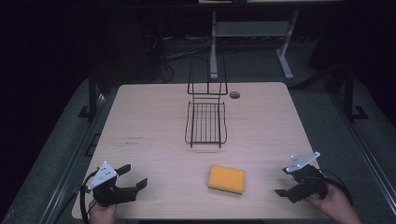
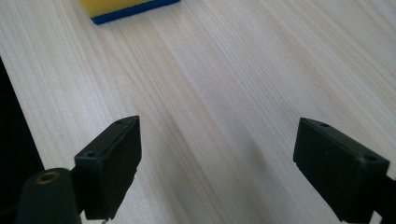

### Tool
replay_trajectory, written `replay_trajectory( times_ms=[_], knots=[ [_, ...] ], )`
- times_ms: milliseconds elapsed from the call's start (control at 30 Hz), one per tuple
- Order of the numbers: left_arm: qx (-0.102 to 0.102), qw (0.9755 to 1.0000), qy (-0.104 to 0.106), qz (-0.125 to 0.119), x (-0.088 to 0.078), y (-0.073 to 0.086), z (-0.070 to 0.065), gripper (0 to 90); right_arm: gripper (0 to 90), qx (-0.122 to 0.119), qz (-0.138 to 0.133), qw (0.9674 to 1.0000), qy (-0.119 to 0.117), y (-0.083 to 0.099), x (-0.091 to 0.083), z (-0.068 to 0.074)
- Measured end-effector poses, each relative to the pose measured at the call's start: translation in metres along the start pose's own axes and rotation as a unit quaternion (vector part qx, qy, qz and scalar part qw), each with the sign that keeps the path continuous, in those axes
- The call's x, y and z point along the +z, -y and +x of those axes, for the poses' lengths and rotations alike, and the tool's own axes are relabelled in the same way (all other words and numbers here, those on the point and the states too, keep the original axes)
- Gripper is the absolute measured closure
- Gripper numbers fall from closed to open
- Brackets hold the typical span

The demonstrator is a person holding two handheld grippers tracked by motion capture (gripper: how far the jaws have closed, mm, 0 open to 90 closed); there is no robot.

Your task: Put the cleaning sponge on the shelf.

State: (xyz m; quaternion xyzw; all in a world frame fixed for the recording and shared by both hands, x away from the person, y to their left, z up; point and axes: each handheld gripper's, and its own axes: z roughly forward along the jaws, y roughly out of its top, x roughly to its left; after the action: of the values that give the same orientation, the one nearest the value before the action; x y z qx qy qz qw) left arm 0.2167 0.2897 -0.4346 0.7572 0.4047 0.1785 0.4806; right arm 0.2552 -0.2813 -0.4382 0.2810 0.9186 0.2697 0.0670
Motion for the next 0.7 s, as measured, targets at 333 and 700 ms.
replay_trajectory(
  times_ms=[333,700],
  knots=[
    [0.001,1.0,0.0,0.003,0.0,0.0,0.0,12.8,15.1,-0.011,0.01,0.9999,-0.006,-0.007,0.005,0.004],
    [0.001,1.0,0.002,-0.002,-0.002,0.0,-0.001,12.8,15.1,-0.025,0.014,0.9995,-0.012,-0.019,0.009,0.012]
  ],
)
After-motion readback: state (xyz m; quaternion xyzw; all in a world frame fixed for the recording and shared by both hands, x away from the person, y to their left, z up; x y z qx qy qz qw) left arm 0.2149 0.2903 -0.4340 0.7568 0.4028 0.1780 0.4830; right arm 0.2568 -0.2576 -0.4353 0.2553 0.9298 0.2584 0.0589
